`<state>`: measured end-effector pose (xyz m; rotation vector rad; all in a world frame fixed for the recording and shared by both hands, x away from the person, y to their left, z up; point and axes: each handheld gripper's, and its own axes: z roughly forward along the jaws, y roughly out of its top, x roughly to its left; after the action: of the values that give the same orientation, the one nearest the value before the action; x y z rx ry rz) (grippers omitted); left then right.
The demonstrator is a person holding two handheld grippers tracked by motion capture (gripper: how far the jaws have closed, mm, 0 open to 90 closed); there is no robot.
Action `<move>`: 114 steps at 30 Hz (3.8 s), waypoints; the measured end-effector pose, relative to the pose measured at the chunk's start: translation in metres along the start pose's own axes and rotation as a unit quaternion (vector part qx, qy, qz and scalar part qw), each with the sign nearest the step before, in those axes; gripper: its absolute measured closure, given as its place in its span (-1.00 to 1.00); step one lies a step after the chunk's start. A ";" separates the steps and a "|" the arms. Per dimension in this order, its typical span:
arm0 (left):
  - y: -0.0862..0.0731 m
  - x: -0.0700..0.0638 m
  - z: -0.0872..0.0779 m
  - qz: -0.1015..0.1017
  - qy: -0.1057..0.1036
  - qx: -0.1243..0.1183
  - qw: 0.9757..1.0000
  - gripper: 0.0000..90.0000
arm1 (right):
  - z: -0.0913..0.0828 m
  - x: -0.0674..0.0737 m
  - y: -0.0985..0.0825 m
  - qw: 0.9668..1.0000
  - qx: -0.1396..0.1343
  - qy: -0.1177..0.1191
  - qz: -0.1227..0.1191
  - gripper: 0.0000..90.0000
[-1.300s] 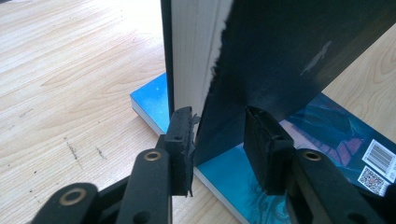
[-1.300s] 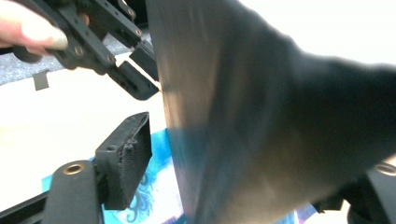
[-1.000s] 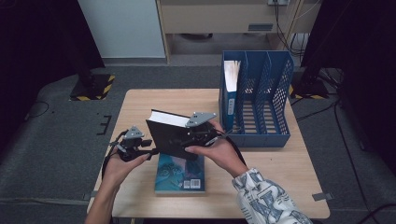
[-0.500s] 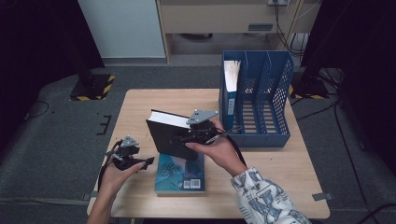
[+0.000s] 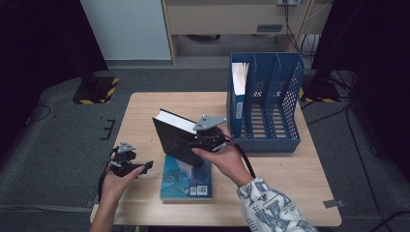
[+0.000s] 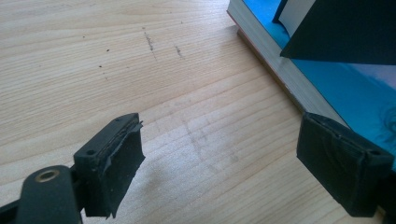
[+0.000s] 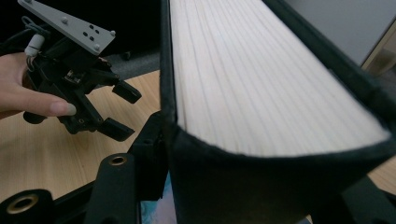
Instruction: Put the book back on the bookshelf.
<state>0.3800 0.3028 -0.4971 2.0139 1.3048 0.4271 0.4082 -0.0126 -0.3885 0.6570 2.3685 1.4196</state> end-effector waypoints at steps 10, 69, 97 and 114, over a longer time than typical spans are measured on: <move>-0.002 0.004 -0.001 -0.014 0.004 -0.011 1.000 -0.70 | 0.008 0.000 0.002 1.000 -0.023 0.001 0.022 -0.13; -0.010 0.018 0.008 -0.004 0.014 0.020 1.000 -0.82 | -0.006 -0.046 0.017 0.970 -0.042 0.011 0.241 0.17; -0.019 0.023 0.017 -0.007 0.017 0.019 1.000 -0.85 | -0.053 -0.052 0.005 0.969 -0.059 -0.009 0.240 0.17; -0.023 0.023 0.021 0.013 0.027 0.021 0.999 -0.88 | -0.077 -0.058 -0.004 0.967 -0.062 -0.018 0.248 0.16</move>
<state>0.3876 0.3211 -0.5304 2.0692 1.3300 0.4729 0.4205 -0.1023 -0.3554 1.2914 2.1507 1.7113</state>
